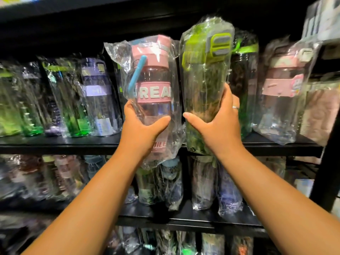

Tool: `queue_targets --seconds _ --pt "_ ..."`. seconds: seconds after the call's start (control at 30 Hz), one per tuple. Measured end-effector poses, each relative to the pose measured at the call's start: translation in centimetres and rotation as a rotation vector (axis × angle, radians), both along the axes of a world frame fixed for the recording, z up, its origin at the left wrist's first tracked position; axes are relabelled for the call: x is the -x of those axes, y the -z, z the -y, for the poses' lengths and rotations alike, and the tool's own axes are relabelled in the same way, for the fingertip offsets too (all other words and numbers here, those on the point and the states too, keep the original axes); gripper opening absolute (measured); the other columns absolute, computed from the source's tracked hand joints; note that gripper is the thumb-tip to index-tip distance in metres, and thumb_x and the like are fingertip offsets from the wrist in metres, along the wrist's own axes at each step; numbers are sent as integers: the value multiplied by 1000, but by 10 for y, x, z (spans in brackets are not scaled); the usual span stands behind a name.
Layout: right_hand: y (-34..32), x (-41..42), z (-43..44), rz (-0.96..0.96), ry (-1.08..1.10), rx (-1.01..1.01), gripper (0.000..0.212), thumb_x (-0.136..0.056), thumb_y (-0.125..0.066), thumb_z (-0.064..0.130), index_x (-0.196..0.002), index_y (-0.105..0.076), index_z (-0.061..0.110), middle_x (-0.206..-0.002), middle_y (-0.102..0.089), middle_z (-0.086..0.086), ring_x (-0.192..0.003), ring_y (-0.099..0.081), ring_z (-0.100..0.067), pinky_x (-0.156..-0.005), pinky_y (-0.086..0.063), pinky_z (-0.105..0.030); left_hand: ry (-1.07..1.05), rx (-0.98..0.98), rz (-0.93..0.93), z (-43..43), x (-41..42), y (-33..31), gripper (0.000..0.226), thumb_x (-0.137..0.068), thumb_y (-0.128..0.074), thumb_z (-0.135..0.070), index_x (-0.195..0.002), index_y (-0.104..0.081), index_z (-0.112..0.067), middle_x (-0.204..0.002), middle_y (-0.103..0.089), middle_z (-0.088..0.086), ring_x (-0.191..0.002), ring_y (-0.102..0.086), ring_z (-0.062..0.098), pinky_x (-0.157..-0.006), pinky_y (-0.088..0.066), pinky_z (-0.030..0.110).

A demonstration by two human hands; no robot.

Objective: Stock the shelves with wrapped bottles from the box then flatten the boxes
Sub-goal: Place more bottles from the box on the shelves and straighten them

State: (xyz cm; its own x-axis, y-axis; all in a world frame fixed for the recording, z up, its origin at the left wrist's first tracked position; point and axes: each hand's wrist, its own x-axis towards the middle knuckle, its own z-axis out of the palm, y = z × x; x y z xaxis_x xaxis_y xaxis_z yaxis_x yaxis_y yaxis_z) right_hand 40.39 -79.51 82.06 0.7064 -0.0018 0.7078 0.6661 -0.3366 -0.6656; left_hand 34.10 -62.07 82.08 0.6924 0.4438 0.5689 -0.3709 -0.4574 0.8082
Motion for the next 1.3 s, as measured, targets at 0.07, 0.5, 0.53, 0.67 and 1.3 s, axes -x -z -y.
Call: queue_targets --seconds 0.07,0.5,0.53,0.67,1.3 --pt "1 0 0 -4 6 17 113 -75 -80 52 -157 -7 27 -160 -18 0 -135 -33 -14 -90 -24 -15 -6 6 3 3 0 1 119 -54 -76 -64 -153 -22 -26 -148 -46 -1 -132 -51 17 -111 -42 45" --pt "8 3 -10 28 65 56 110 -84 -72 48 -156 7 27 -161 -9 -6 -135 -33 -26 -90 -29 -26 54 3 0 -6 -7 3 115 -57 -80 -59 -152 -21 -31 -144 -51 -4 -126 -56 16 -109 -45 45" --pt "9 3 -12 34 86 65 109 -84 -73 43 -156 7 26 -159 -10 -7 -131 -36 -26 -90 -31 -27 66 -4 2 -9 -8 1 113 -60 -80 -57 -152 -20 -31 -145 -51 -3 -127 -55 16 -110 -44 45" --pt "11 0 -21 73 169 53 107 -81 -74 34 -157 1 19 -151 -15 -10 -120 -43 -26 -89 -34 -29 104 -23 6 -20 -11 -5 112 -61 -80 -53 -153 -19 -31 -147 -48 -3 -130 -53 17 -112 -42 44" --pt "17 -26 -47 47 577 352 96 -92 -46 61 -156 2 7 -155 -23 -18 -133 -34 -41 -103 -38 -53 148 -43 -18 -45 -31 1 116 -53 -78 -66 -150 -21 -36 -148 -46 0 -132 -51 21 -111 -42 48"
